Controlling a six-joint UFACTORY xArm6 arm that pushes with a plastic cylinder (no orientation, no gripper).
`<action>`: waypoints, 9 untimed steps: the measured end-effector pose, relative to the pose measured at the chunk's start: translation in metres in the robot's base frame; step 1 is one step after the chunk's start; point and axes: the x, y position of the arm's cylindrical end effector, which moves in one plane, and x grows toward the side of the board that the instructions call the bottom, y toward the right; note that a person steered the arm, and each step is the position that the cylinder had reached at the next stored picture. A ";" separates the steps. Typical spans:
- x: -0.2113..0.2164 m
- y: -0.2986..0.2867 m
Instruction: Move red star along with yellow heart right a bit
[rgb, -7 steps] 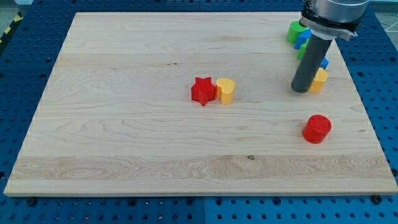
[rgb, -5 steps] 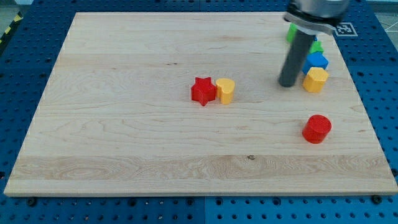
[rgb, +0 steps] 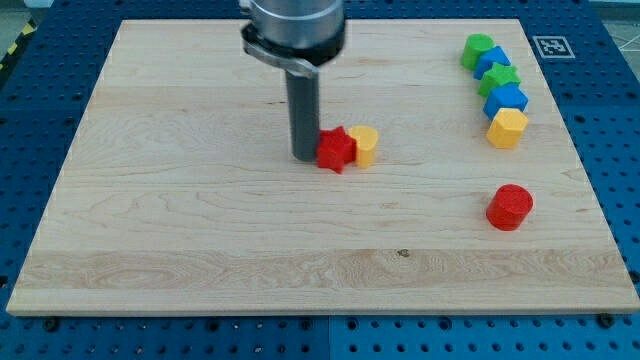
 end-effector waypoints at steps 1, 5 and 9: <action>0.009 0.042; -0.011 0.044; -0.042 0.057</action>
